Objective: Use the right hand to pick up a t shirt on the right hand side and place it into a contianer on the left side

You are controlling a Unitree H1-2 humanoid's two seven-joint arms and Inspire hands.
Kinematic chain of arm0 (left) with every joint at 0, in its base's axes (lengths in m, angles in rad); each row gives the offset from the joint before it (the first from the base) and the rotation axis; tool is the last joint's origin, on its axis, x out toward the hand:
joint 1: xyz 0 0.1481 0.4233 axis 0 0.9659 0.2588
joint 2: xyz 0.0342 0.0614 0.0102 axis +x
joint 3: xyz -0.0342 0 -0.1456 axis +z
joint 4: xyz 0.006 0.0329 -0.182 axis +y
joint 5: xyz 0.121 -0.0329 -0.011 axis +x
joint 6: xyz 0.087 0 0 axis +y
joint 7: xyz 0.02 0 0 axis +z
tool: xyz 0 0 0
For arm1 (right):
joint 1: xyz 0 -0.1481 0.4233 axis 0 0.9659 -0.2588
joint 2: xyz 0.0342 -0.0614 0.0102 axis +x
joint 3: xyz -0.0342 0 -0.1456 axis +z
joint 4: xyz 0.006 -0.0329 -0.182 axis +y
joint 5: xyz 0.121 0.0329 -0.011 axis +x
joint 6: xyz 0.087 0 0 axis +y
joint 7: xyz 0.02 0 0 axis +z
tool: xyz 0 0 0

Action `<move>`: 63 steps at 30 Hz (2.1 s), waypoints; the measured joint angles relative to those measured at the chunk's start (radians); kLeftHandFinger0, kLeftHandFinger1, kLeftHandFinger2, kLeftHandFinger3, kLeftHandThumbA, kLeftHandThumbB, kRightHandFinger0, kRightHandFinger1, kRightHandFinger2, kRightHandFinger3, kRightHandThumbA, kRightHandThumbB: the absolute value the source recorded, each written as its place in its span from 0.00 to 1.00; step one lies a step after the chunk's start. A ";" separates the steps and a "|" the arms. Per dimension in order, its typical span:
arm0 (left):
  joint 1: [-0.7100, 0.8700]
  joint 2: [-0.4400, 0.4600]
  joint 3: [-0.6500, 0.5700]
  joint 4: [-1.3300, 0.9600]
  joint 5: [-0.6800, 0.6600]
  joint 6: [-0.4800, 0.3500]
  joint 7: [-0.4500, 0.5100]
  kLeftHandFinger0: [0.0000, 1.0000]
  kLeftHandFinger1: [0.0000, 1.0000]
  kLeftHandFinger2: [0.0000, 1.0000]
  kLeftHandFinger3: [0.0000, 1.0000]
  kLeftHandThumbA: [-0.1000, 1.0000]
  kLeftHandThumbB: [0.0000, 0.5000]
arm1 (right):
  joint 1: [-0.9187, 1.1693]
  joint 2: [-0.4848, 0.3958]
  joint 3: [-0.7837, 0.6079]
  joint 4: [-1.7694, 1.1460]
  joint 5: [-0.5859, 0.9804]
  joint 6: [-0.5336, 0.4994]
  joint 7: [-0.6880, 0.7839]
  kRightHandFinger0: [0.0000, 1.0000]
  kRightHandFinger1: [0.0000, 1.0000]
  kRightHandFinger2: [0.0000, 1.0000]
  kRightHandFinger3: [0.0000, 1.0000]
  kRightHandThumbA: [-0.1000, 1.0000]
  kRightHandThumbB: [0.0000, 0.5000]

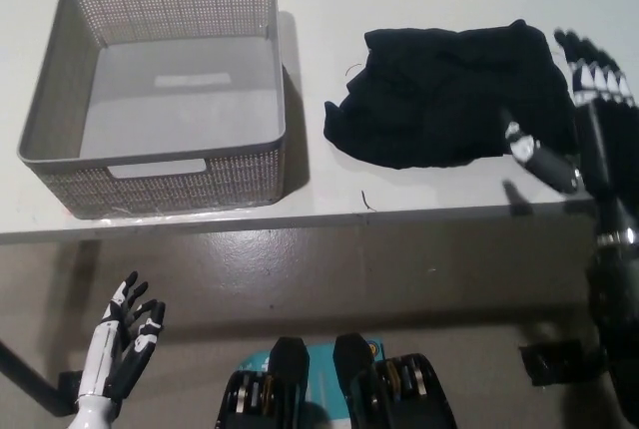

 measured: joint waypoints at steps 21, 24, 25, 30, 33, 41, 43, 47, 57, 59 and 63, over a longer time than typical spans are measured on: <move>-0.013 0.003 -0.007 0.000 0.001 -0.002 0.010 0.75 0.87 0.97 1.00 0.80 0.71 | -0.149 -0.059 0.195 0.313 -0.097 0.110 0.004 1.00 1.00 1.00 1.00 0.83 1.00; -0.017 0.005 -0.007 0.000 0.001 -0.002 0.011 0.76 0.88 0.97 1.00 0.80 0.72 | -0.149 -0.071 0.212 0.316 -0.099 0.113 0.006 1.00 1.00 1.00 1.00 0.82 1.00; -0.018 0.006 -0.007 0.000 0.001 -0.002 0.011 0.76 0.88 0.97 1.00 0.79 0.70 | -0.148 -0.074 0.215 0.316 -0.099 0.114 0.006 1.00 1.00 1.00 1.00 0.84 1.00; -0.019 0.008 -0.007 0.000 0.001 -0.003 0.011 0.76 0.88 0.97 1.00 0.80 0.69 | -0.143 -0.084 0.225 0.320 -0.099 0.121 0.010 1.00 1.00 1.00 1.00 0.85 1.00; -0.022 0.009 -0.012 0.000 0.002 -0.003 0.011 0.75 0.88 0.97 1.00 0.80 0.68 | -0.143 -0.084 0.232 0.344 -0.098 0.126 0.010 1.00 1.00 1.00 1.00 0.86 1.00; -0.026 0.020 -0.019 0.000 0.002 -0.004 0.011 0.77 0.88 0.97 1.00 0.78 0.69 | -0.149 -0.081 0.259 0.408 -0.098 0.134 0.010 1.00 1.00 1.00 1.00 0.86 1.00; -0.027 0.022 -0.019 0.000 0.002 -0.004 0.011 0.76 0.88 0.97 1.00 0.78 0.69 | -0.152 -0.077 0.267 0.425 -0.098 0.136 0.010 1.00 1.00 1.00 1.00 0.86 1.00; -0.028 0.023 -0.019 0.000 0.002 -0.005 0.011 0.77 0.88 0.97 1.00 0.78 0.68 | -0.152 -0.065 0.278 0.433 -0.093 0.138 0.011 1.00 1.00 1.00 1.00 0.88 1.00; -0.035 0.025 -0.022 -0.002 0.001 -0.006 0.010 0.76 0.87 0.97 1.00 0.75 0.66 | -0.175 -0.036 0.294 0.474 -0.088 0.138 0.010 1.00 1.00 1.00 1.00 0.83 0.99; -0.036 0.025 -0.022 -0.006 0.000 -0.007 0.010 0.76 0.87 0.96 1.00 0.75 0.66 | -0.184 -0.029 0.296 0.486 -0.088 0.138 0.010 1.00 1.00 1.00 1.00 0.82 1.00; -0.037 0.026 -0.023 -0.009 -0.001 -0.008 0.010 0.75 0.87 0.96 1.00 0.76 0.64 | -0.194 -0.015 0.298 0.515 -0.087 0.137 0.009 1.00 1.00 1.00 1.00 0.82 1.00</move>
